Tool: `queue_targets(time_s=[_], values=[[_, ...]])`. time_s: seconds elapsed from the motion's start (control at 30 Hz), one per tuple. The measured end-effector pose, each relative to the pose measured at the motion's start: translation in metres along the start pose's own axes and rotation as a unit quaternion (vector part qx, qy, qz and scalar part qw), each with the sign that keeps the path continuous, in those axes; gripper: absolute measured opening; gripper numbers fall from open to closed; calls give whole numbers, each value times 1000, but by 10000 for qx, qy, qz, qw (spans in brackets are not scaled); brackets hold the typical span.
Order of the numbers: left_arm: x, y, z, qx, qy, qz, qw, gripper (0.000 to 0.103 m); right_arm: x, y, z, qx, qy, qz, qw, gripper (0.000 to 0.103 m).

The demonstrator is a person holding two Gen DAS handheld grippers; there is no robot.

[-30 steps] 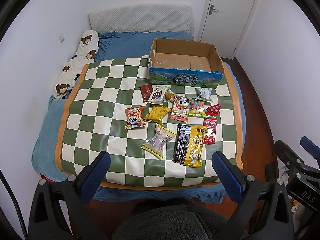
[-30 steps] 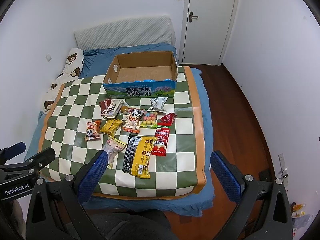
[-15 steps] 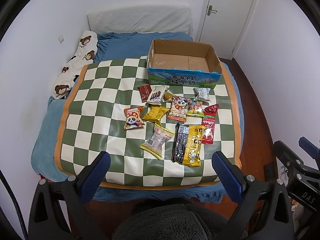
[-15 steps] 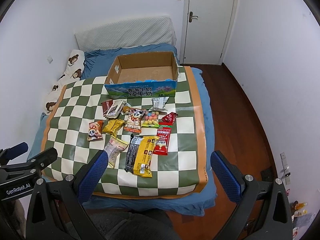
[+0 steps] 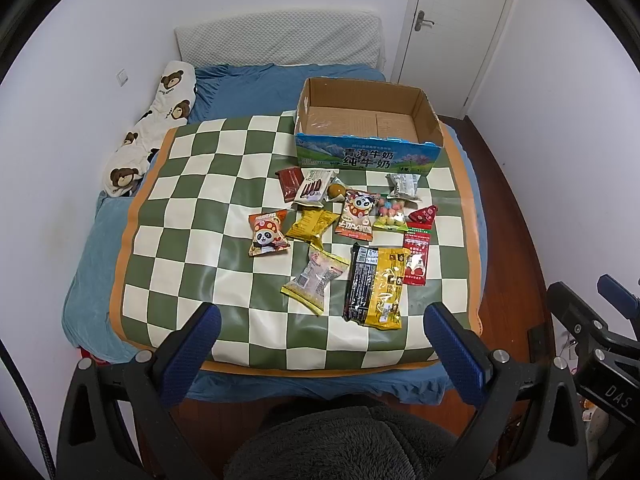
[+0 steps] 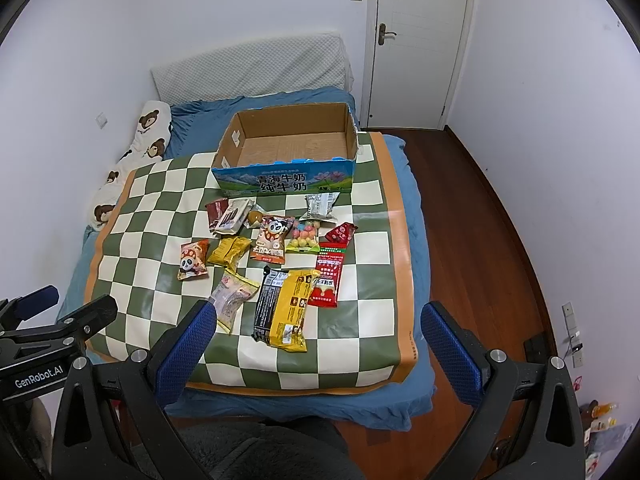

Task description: Organize snacks

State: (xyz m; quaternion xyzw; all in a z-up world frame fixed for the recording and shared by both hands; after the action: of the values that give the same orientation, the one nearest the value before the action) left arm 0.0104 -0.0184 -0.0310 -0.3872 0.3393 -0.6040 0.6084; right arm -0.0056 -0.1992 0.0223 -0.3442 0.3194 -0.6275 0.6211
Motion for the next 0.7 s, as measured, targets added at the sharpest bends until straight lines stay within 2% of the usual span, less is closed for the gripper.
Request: queue_targets(time_s=[0.7], values=[[0, -3, 0, 37, 3, -7, 10000, 103, 2, -5, 3, 43, 20, 46, 10000, 103]])
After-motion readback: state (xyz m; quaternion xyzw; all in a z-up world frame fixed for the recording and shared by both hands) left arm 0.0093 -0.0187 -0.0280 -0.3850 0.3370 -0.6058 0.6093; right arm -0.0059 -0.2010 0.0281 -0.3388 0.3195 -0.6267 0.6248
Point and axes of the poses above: each gripper's, at about its wrist camera, not at the fingertips, and y roughly the way its jaws point, x to its right, z to its top, the point moved 5 cm from there along y, roughly the way its jaws point, and after that the axes turned 1 degree about x, right-handed, at the moved point
